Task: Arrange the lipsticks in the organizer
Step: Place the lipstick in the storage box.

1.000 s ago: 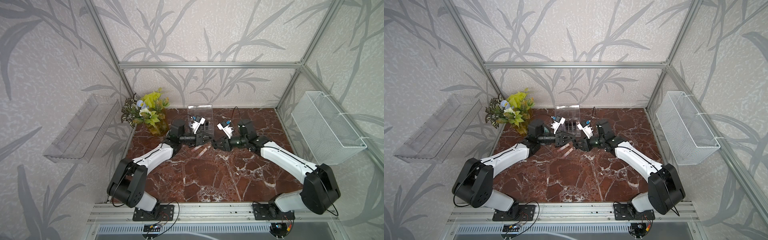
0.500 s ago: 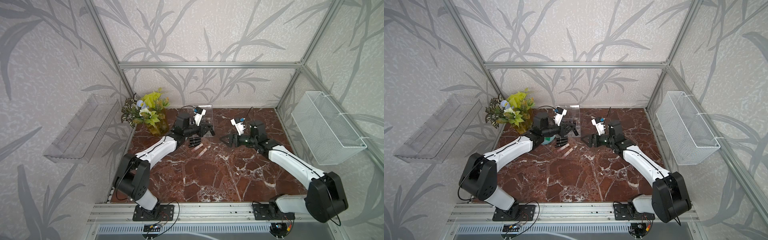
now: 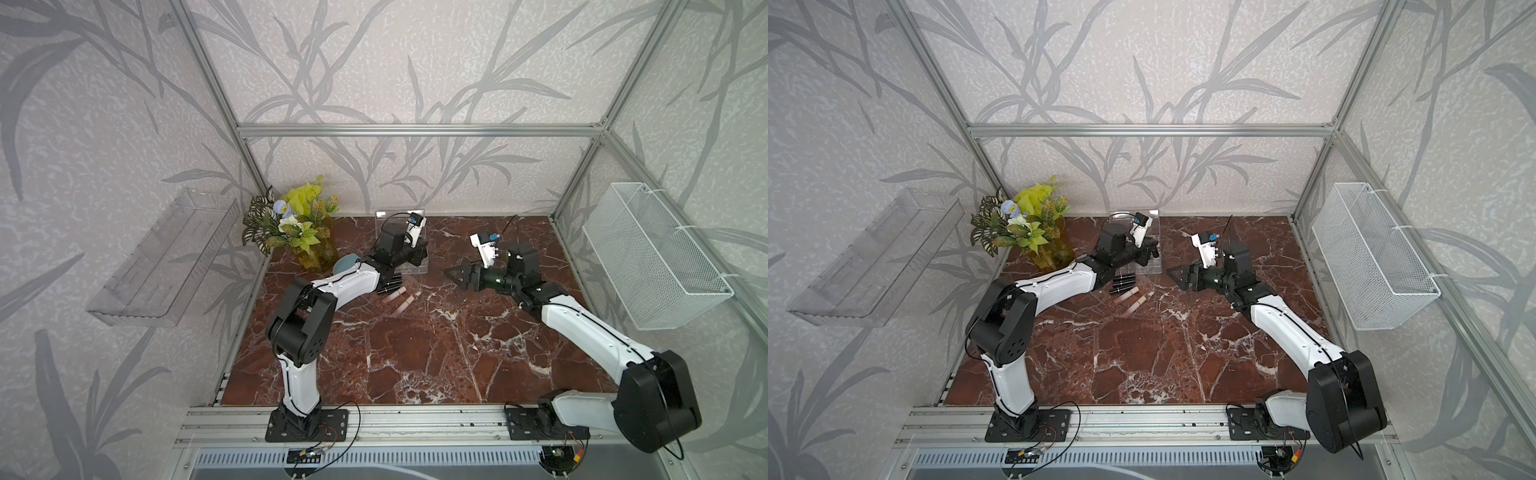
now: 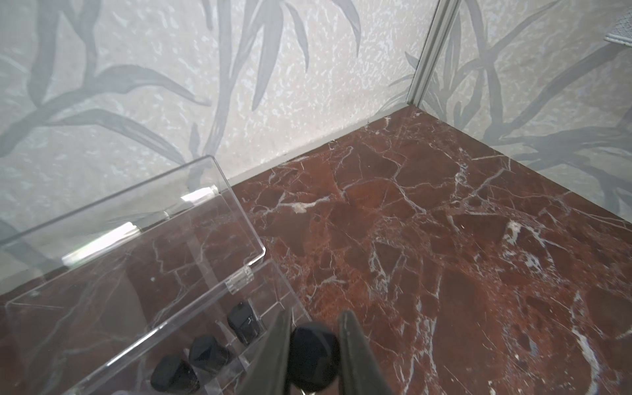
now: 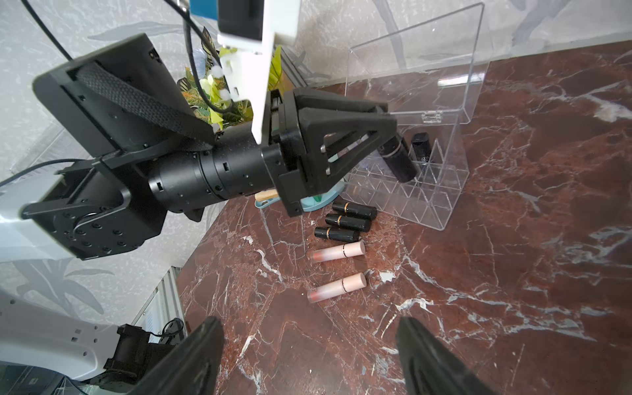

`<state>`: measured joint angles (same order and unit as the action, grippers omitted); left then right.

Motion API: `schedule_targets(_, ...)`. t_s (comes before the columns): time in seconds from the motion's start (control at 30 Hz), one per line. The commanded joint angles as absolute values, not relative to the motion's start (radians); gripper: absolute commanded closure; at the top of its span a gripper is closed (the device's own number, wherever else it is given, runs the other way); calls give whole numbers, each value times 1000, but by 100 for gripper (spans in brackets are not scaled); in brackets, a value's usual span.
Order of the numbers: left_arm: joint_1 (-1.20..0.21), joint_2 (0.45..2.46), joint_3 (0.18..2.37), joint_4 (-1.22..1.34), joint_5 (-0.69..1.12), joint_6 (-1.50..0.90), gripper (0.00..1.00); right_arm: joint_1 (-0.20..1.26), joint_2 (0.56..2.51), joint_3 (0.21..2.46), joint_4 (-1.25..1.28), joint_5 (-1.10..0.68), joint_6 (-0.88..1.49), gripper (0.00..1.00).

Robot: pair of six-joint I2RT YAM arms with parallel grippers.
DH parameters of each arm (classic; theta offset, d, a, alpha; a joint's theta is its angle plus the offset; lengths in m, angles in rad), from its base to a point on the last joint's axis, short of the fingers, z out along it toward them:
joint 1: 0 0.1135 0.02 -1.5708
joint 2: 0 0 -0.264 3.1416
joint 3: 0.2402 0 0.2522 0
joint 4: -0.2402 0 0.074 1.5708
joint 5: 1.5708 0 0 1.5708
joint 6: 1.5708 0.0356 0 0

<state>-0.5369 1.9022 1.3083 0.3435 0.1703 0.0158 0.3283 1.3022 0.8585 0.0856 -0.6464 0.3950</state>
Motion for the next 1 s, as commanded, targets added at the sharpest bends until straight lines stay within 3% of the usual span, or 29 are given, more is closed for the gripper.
schedule_targets(0.0,-548,1943,1358,430,87,66,93,319,1262,842,121,-644,402,17)
schedule_targets(0.4,-558,2065,1415,480,-50,112,95,311,1264,839,124,-655,408,17)
schedule_targets(0.97,-558,2161,1473,489,-72,122,95,311,1274,841,132,-671,413,18)
